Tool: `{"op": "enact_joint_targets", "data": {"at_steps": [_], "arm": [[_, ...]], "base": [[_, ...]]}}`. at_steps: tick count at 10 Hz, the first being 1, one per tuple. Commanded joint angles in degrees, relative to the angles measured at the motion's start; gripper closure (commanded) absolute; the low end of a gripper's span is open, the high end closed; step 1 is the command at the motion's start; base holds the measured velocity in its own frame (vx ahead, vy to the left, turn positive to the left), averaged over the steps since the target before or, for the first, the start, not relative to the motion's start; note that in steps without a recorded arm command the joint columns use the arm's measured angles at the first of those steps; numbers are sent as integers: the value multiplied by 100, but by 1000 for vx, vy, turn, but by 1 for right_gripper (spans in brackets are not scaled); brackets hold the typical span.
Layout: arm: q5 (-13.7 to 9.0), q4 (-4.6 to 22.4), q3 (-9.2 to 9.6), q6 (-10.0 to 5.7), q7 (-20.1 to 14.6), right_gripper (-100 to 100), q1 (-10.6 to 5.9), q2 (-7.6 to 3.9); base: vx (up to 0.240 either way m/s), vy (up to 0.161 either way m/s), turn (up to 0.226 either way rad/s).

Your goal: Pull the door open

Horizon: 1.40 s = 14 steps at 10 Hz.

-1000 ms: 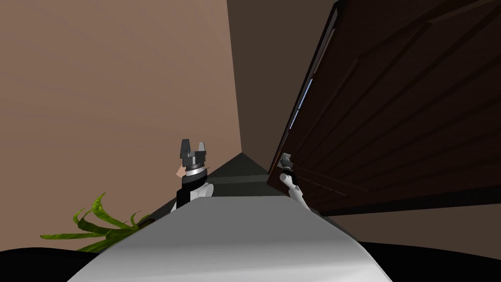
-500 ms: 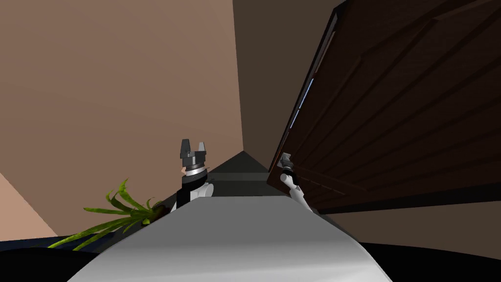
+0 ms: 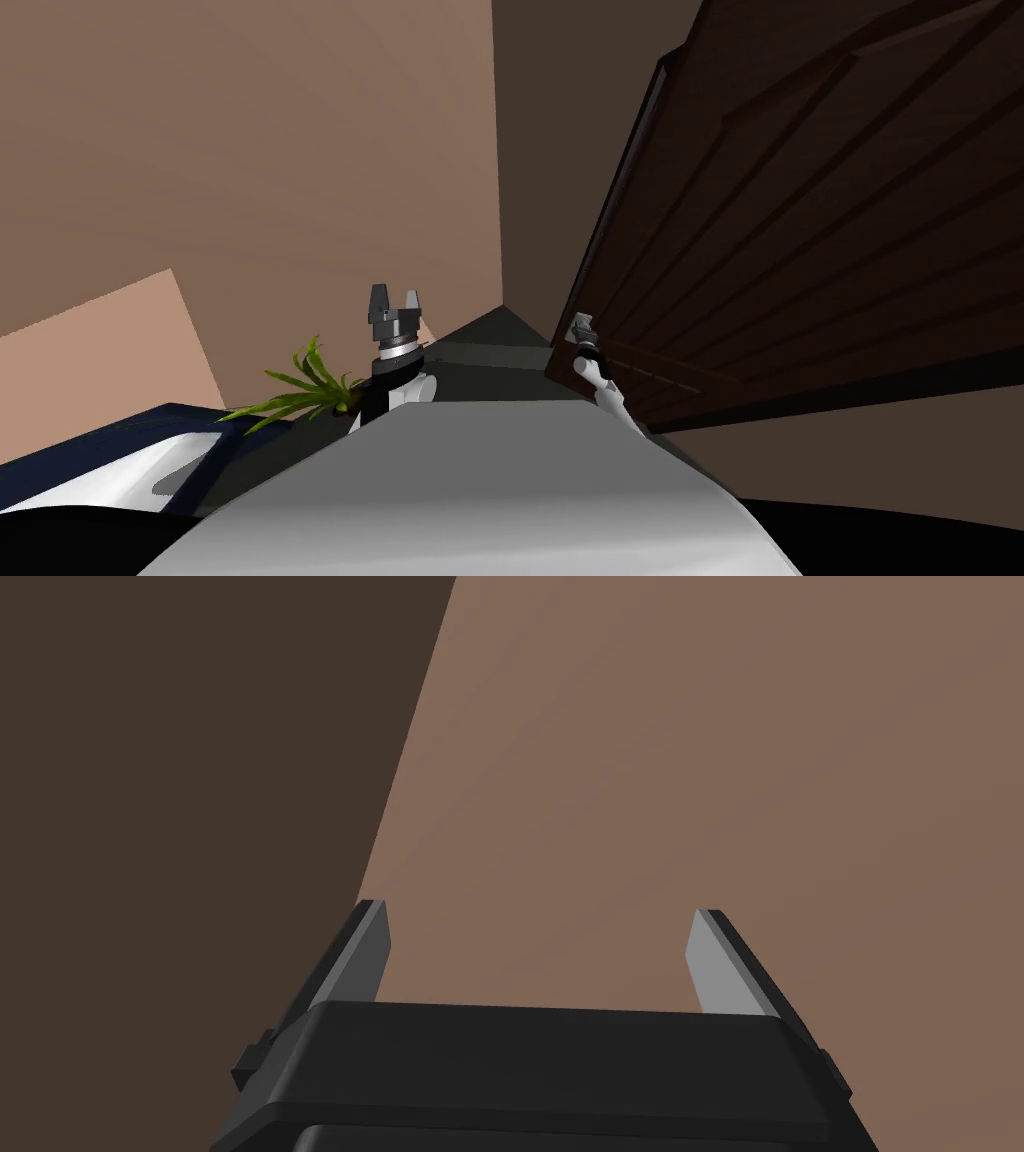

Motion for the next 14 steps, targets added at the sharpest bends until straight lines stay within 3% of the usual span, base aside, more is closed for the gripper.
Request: {"op": "enact_joint_targets", "data": {"at_steps": [1, 3, 11, 13, 14], "arm": [[-2, -67, 92, 8, -89, 100, 16, -57], [-8, -65, 101, 20, -104, 100, 41, -79], [-6, -413, 611, -7, -496, 100, 359, -406], [-8, -397, 635, 14, -504, 100, 379, -411], [2, -432, 734, 3, -582, 100, 427, -471]], "base": [[-204, -30, 104], [-156, -22, 84], [-225, -41, 127], [-149, -44, 79], [-127, -6, 90]]}}
